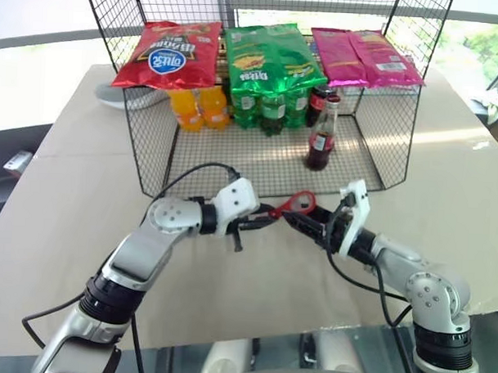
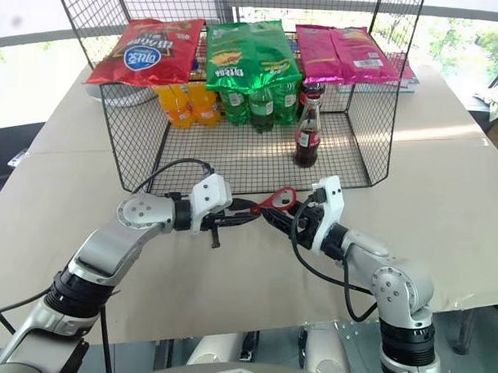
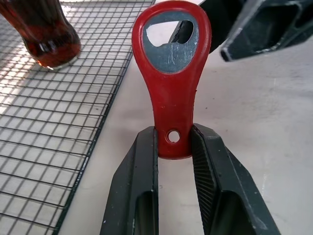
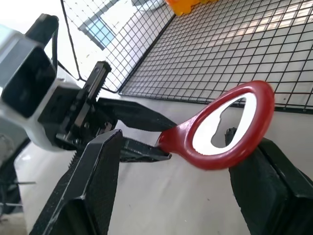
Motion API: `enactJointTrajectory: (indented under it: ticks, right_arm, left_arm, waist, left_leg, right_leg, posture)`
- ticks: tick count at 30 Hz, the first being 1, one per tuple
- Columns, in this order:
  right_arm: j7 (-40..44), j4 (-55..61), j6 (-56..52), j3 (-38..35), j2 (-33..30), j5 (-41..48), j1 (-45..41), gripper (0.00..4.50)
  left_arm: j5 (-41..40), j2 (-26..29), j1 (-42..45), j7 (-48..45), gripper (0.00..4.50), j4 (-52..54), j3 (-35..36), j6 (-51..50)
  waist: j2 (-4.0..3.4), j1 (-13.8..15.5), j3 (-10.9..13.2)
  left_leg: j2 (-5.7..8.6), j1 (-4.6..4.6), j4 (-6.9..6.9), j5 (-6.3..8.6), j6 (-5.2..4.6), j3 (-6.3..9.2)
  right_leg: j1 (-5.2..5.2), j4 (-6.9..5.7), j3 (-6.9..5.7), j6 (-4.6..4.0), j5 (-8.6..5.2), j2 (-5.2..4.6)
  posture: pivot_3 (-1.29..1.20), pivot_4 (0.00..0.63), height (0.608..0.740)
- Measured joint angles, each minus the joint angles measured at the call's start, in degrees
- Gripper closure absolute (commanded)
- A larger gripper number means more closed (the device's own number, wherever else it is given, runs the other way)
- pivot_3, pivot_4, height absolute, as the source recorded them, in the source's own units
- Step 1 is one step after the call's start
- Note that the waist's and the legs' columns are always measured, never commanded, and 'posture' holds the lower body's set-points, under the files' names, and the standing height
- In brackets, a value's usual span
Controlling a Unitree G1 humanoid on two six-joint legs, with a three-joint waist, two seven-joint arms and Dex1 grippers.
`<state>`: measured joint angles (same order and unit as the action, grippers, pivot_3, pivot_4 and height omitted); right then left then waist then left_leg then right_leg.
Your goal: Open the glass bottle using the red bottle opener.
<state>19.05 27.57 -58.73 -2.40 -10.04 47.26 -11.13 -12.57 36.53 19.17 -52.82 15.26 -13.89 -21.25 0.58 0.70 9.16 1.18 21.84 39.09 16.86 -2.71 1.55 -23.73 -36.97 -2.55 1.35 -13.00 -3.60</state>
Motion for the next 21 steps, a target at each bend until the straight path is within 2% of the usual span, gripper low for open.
enactJointTrajectory:
  ticks: [2, 3, 4, 6, 17, 19, 20, 21]
  right_arm:
    - [-0.87, -0.89, -0.04, -0.32, -0.13, 0.03, -0.38, 3.06]
    - [-0.9, -0.92, -0.04, -0.33, -0.14, 0.03, -0.39, 3.25]
    - [-1.1, -1.17, -0.04, -0.44, -0.22, 0.03, -0.4, 3.85]
    - [-0.79, -1.36, -0.09, -0.34, -0.07, 1.81, -0.62, 4.43]
    - [-2.22, -2.69, -0.43, -0.53, -0.2, 3.69, -2.84, 4.43]
    - [-2.18, -2.96, -0.44, -0.52, -0.26, 3.85, -3.29, 4.5]
    - [-2.15, -3.02, -0.49, -0.24, -0.4, 3.93, -3.49, 4.5]
    - [-2.33, -3.39, -0.53, -0.21, -0.6, 3.75, -3.56, 4.5]
  left_arm:
    - [-0.03, -0.07, -0.1, -0.09, 4.1, 0.0, 0.22, 0.55]
    - [-0.03, -0.07, -0.11, -0.1, 4.1, 0.0, 0.23, 0.56]
    - [-0.04, -0.07, -0.17, -0.22, 4.1, 0.0, 0.29, 0.7]
    - [0.0, -0.07, -0.59, -0.37, 4.1, -0.12, 0.39, 0.9]
    - [1.16, -1.54, -1.05, 1.3, 4.1, -0.78, 1.22, 2.86]
    - [1.12, -1.68, -1.07, 1.18, 3.04, -0.78, 1.65, 2.86]
    - [0.99, -1.91, -1.05, 1.02, 2.76, -0.77, 1.96, 2.87]
    - [0.85, -2.07, -1.05, 0.77, 2.76, -0.7, 2.0, 3.01]
  waist:
    - [0.0, 0.05, 0.0]
    - [0.0, 0.05, 0.0]
    - [0.0, 0.04, 0.0]
    - [-0.01, -0.04, 0.01]
    - [-0.02, -0.05, 0.01]
    - [-0.02, -0.04, 0.01]
    - [-0.02, -0.04, 0.01]
    - [-0.02, -0.01, 0.01]
  left_leg:
    - [0.02, 0.0, 0.0, 0.0, -0.01, 0.0]
    - [0.02, 0.0, 0.0, 0.0, -0.01, 0.0]
    - [0.02, 0.0, 0.0, 0.0, -0.01, 0.0]
    - [0.01, -0.01, -0.02, 0.0, -0.01, 0.0]
    - [0.0, -0.02, -0.01, 0.01, -0.02, -0.02]
    - [0.0, -0.02, -0.02, 0.01, -0.02, -0.01]
    - [0.0, -0.02, -0.02, 0.01, -0.02, -0.01]
    - [0.0, -0.02, -0.02, 0.01, -0.02, -0.01]
  right_leg:
    - [0.0, 0.0, 0.0, 0.0, 0.0, 0.03]
    - [0.0, 0.0, 0.0, 0.0, 0.0, 0.03]
    - [0.0, 0.0, 0.0, 0.0, 0.0, 0.05]
    - [0.0, 0.0, 0.0, 0.0, 0.0, 0.1]
    - [0.0, -0.02, 0.01, 0.0, 0.0, 0.11]
    - [0.0, -0.02, 0.0, 0.0, 0.0, 0.13]
    - [0.0, -0.02, 0.0, 0.0, 0.0, 0.12]
    - [0.0, -0.02, 0.0, 0.0, 0.0, 0.12]
  posture:
    - [0.0, 0.15, 0.74]
    - [0.0, 0.15, 0.74]
    - [0.0, 0.15, 0.74]
    - [0.0, 0.15, 0.74]
    - [0.0, 0.15, 0.74]
    - [0.0, 0.15, 0.74]
    - [0.0, 0.15, 0.74]
    - [0.0, 0.15, 0.74]
